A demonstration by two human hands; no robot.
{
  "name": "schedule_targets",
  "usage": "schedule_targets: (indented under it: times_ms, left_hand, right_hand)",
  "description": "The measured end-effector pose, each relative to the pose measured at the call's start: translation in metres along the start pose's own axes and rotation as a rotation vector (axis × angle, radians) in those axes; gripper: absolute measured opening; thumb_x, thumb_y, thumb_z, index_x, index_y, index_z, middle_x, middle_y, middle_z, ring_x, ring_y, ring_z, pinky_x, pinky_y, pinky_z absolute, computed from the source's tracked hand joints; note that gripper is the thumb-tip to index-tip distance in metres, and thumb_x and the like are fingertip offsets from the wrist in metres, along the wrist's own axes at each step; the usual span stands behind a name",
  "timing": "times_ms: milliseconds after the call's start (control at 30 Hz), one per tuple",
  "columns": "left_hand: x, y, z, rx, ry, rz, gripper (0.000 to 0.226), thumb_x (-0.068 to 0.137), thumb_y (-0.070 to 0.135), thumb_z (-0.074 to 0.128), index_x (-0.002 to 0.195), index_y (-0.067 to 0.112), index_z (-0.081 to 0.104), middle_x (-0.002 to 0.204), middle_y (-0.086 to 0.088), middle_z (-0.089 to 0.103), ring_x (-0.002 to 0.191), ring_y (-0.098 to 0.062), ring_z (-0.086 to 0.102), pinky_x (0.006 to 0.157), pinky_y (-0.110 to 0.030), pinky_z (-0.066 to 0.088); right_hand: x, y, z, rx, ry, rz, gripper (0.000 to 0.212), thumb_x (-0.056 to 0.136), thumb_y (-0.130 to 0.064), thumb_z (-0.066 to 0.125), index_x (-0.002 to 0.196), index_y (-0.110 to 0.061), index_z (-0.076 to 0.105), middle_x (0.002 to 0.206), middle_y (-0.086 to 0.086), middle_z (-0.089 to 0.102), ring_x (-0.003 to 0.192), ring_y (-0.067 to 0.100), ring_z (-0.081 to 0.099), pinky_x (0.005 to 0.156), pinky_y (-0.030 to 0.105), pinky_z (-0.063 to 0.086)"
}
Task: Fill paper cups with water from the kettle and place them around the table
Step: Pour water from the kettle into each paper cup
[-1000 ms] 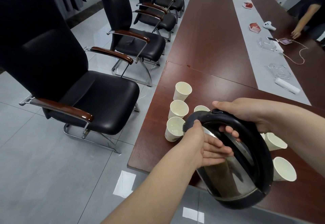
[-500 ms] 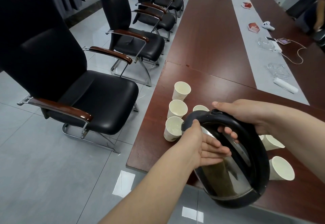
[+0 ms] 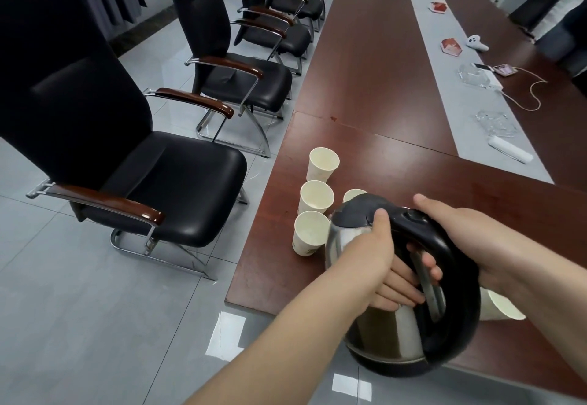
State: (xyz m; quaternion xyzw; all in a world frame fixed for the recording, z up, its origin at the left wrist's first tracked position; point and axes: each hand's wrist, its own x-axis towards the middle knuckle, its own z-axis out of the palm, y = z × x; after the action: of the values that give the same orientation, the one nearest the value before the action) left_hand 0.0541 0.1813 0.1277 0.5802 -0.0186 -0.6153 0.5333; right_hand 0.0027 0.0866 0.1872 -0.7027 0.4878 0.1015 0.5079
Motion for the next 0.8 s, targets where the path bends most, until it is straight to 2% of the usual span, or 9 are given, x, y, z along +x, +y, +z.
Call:
schedule_targets:
  times_ms: [67,133,233,300,400,467,533,633,800]
  left_hand:
    - [-0.002,-0.002,0.007,-0.042,-0.058,0.001,0.085,0.092,0.068,0.01,0.07,0.002,0.059,0.06,-0.011,0.061,0.06,-0.023,0.06,0.069,-0.031,0.054]
    - [-0.003,-0.005,0.014,-0.105,-0.096,0.005,0.076,0.089,0.072,0.015,0.069,0.01,0.054,0.058,-0.005,0.058,0.066,-0.026,0.06,0.073,-0.039,0.055]
    - [-0.003,-0.007,0.022,-0.151,-0.044,0.036,0.07,0.083,0.078,0.025,0.061,0.015,0.046,0.046,0.003,0.05,0.069,-0.025,0.059,0.075,-0.041,0.054]
    - [-0.005,-0.01,0.028,-0.196,0.008,0.068,0.07,0.079,0.08,0.033,0.062,0.015,0.051,0.049,0.005,0.05,0.066,-0.021,0.058,0.084,-0.039,0.053]
    - [-0.009,-0.01,0.035,-0.374,0.017,0.089,0.071,0.078,0.077,0.044,0.097,0.013,0.069,0.072,-0.001,0.068,0.074,-0.016,0.066,0.086,-0.034,0.052]
    - [-0.012,-0.002,0.035,-0.46,0.016,0.058,0.065,0.076,0.077,0.047,0.066,0.015,0.062,0.048,0.001,0.055,0.048,-0.009,0.054,0.063,-0.026,0.046]
    - [-0.017,0.008,0.033,-0.461,0.005,0.021,0.068,0.077,0.077,0.046,0.046,0.018,0.037,0.039,0.004,0.03,0.037,-0.011,0.031,0.051,-0.021,0.032]
    - [-0.02,0.023,0.034,-0.46,-0.042,0.023,0.07,0.081,0.076,0.041,0.041,0.018,0.034,0.038,0.004,0.026,0.036,-0.011,0.026,0.055,-0.022,0.033]
    - [-0.011,0.041,0.041,-0.528,-0.146,0.029,0.07,0.081,0.081,0.028,0.054,0.017,0.04,0.037,0.004,0.03,0.037,-0.012,0.029,0.072,-0.028,0.04]
  right_hand:
    - [-0.004,0.006,0.0,0.062,0.013,0.001,0.06,0.093,-0.05,0.05,0.068,0.003,0.062,0.045,0.016,0.053,0.032,0.023,0.046,0.038,0.023,0.042]
    - [-0.009,0.008,0.001,0.126,-0.004,0.008,0.059,0.093,-0.049,0.05,0.066,0.002,0.06,0.045,0.015,0.053,0.032,0.023,0.046,0.037,0.023,0.041]
    - [-0.016,0.009,0.003,0.196,-0.041,-0.003,0.057,0.093,-0.047,0.05,0.062,0.0,0.058,0.046,0.014,0.053,0.034,0.022,0.048,0.038,0.024,0.043]
    - [-0.022,0.006,0.004,0.222,-0.057,-0.035,0.051,0.093,-0.044,0.051,0.071,0.0,0.061,0.052,0.017,0.058,0.041,0.025,0.053,0.043,0.026,0.047]
    - [-0.029,0.001,0.003,0.243,-0.07,-0.087,0.042,0.093,-0.038,0.054,0.085,0.0,0.067,0.068,0.021,0.068,0.057,0.029,0.063,0.05,0.029,0.054]
    - [-0.032,-0.002,0.0,0.229,-0.096,-0.115,0.05,0.092,-0.039,0.052,0.07,0.003,0.067,0.059,0.02,0.064,0.048,0.027,0.06,0.043,0.027,0.051]
    - [-0.034,-0.007,-0.003,0.2,-0.115,-0.149,0.057,0.092,-0.042,0.051,0.058,0.001,0.063,0.052,0.017,0.059,0.041,0.025,0.055,0.041,0.027,0.048]
    - [-0.035,-0.015,-0.009,0.142,-0.079,-0.177,0.061,0.093,-0.046,0.048,0.051,-0.003,0.06,0.047,0.013,0.055,0.035,0.022,0.051,0.038,0.023,0.044]
    - [-0.027,-0.032,-0.017,0.107,-0.019,-0.182,0.065,0.093,-0.053,0.045,0.052,-0.004,0.058,0.043,0.013,0.049,0.03,0.021,0.044,0.037,0.023,0.041]
